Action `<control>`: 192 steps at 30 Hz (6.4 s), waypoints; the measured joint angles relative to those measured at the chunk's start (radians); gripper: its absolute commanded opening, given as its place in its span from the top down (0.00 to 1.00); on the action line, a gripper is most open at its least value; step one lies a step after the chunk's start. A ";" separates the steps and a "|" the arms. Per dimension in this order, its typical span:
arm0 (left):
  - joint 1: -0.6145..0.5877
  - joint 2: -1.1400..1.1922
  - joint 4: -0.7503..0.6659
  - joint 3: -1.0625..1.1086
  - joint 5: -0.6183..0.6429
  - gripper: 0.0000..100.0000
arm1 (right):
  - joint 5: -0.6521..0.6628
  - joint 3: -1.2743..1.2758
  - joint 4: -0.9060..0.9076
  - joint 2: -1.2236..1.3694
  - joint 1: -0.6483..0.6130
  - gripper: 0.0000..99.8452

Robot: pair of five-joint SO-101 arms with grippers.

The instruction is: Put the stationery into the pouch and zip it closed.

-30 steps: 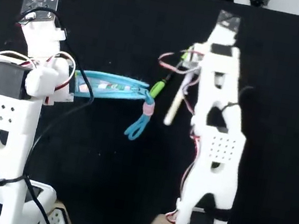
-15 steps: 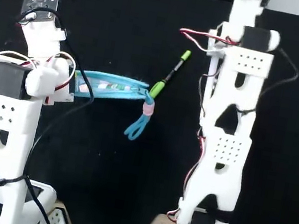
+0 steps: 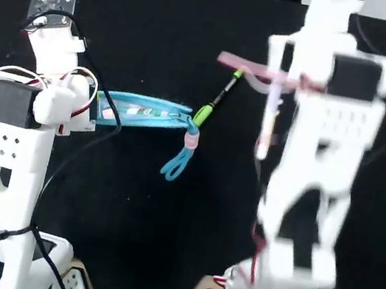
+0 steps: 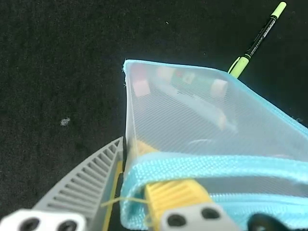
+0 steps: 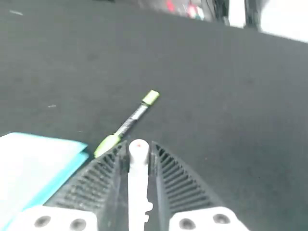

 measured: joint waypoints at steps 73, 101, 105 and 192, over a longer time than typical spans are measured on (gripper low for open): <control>0.000 0.000 0.000 0.000 0.000 0.97 | -0.209 1.183 -0.809 -1.008 -0.301 0.88; 0.000 0.000 0.000 0.000 0.000 0.97 | -0.548 1.053 -1.384 0.216 -0.032 0.88; 0.000 0.000 0.000 0.000 0.000 0.97 | -0.548 0.884 -1.309 0.377 -0.032 0.88; 0.000 0.000 0.000 0.000 0.000 0.97 | 0.273 -0.686 0.002 1.315 0.163 0.99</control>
